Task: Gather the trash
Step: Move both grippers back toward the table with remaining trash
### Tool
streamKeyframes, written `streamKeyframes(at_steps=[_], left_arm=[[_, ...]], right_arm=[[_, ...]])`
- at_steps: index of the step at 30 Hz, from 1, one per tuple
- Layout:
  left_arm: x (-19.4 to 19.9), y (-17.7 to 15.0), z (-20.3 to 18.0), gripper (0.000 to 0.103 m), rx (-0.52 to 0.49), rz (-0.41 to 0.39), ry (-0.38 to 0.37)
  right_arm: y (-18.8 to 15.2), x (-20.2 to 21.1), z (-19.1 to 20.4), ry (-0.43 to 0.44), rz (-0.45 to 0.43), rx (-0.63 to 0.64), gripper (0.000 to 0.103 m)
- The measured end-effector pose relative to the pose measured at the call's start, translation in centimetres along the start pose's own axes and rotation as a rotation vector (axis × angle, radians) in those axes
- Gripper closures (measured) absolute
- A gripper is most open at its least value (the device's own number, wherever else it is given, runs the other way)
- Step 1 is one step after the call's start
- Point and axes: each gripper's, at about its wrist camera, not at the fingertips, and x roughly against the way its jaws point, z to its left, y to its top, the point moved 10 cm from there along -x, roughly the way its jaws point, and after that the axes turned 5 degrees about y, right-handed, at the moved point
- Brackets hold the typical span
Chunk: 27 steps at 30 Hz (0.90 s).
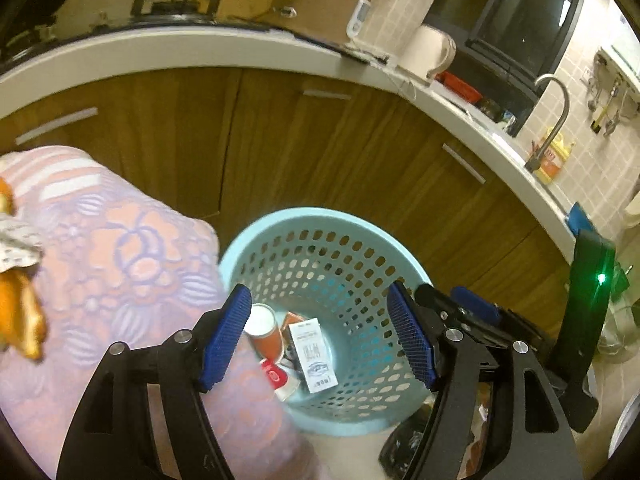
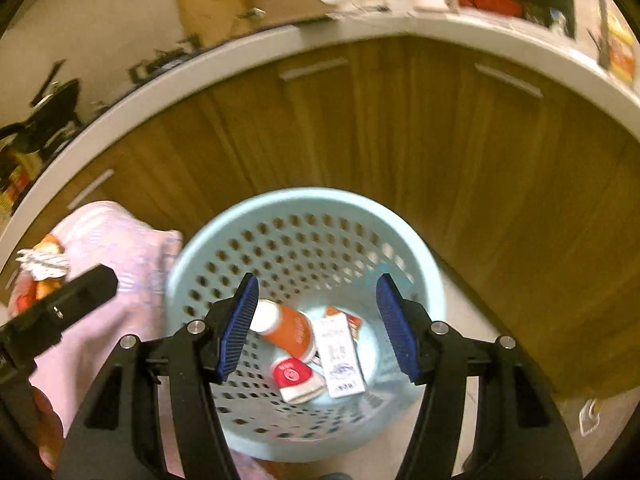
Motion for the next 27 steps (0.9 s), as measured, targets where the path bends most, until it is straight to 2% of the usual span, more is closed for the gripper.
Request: streamKeyframes(at_steps=[3, 8, 12, 15, 17, 20, 25, 27], left_arm=[[2.7, 0.2, 1.4, 0.034, 0.005, -0.047, 0.026], [8.4, 0.3, 5.3, 0.034, 0.032, -0.145, 0.114], [12.6, 0.2, 9.3, 0.034, 0.073, -0.206, 0.195], [15.6, -0.4, 13.2, 0.034, 0.091, -0.241, 0.284], [17.1, -1.0, 15.9, 0.032, 0.108, -0.244, 0.327], [17.7, -1.9, 18.5, 0.029, 0.110, -0.214, 0.347], [16.1, -2.8, 21.3, 0.029, 0.042, -0.129, 0.386], [15.3, -2.6, 21.8, 0.029, 0.025, -0.119, 0.410]], right_arm=[[0.8, 1.1, 3.6, 0.049, -0.040, 0.065, 0.046], [0.8, 2.5, 9.9, 0.140, -0.069, 0.168, 0.068], [0.0, 2.8, 14.8, 0.194, -0.066, 0.231, 0.068], [-0.7, 2.9, 18.4, 0.230, -0.058, 0.269, 0.068], [-1.3, 2.8, 20.6, 0.260, -0.048, 0.287, 0.068], [-2.6, 1.8, 23.5, 0.316, -0.023, 0.294, 0.068], [-4.9, -0.3, 26.4, 0.344, 0.010, 0.321, 0.068], [-5.8, -1.2, 27.0, 0.339, 0.033, 0.329, 0.068]])
